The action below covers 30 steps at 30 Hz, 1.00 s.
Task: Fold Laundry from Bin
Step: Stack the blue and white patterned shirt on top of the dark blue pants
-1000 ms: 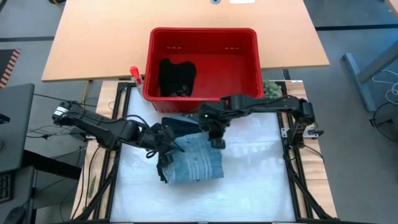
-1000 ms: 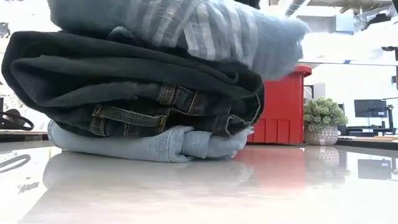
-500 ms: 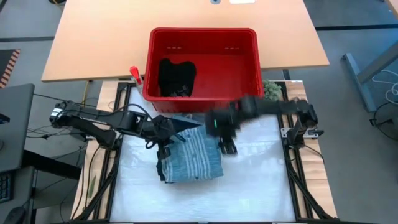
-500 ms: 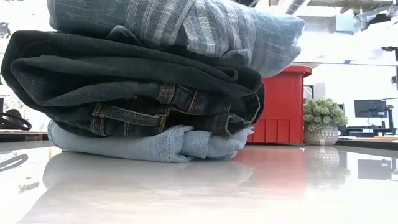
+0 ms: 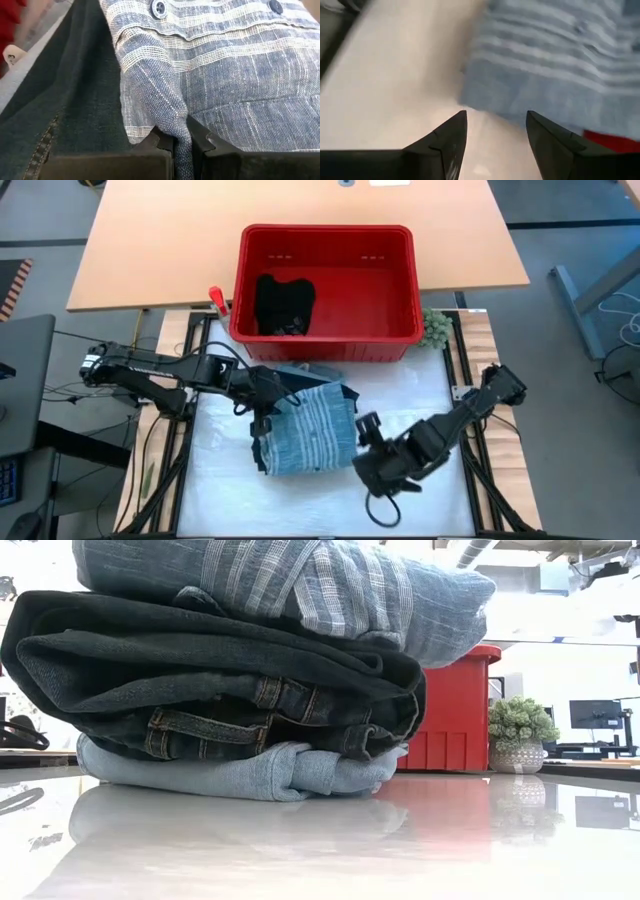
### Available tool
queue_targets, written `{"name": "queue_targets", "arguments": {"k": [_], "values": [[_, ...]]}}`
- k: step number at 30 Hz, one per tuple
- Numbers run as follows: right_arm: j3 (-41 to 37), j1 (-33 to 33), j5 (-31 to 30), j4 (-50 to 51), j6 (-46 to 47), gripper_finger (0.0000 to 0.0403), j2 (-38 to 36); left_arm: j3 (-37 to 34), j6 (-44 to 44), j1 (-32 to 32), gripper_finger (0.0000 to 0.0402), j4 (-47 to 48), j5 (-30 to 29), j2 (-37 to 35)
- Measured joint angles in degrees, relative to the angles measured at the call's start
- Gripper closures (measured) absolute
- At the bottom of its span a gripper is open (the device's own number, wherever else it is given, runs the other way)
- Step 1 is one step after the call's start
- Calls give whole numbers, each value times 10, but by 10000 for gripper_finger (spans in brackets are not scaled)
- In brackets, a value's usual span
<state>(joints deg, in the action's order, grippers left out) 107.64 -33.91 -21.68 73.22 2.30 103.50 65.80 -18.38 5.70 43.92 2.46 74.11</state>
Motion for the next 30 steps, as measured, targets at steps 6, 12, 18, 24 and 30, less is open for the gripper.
{"name": "queue_targets", "arguments": {"k": [6, 12, 18, 24, 30], "values": [[0, -12, 7, -113, 16, 176, 16, 0, 22, -6, 401, 6, 21, 0], [0, -48, -44, -119, -67, 163, 67, 0, 37, -11, 401, 8, 37, 0], [0, -71, -141, -117, -27, 141, 117, 0, 53, -11, 401, 20, 62, 0], [1, -73, -235, -86, 21, 131, 148, 0, 64, -11, 401, 22, 79, 0], [1, -69, -261, -57, 37, 131, 170, 0, 73, -14, 401, 33, 89, 0]]}}
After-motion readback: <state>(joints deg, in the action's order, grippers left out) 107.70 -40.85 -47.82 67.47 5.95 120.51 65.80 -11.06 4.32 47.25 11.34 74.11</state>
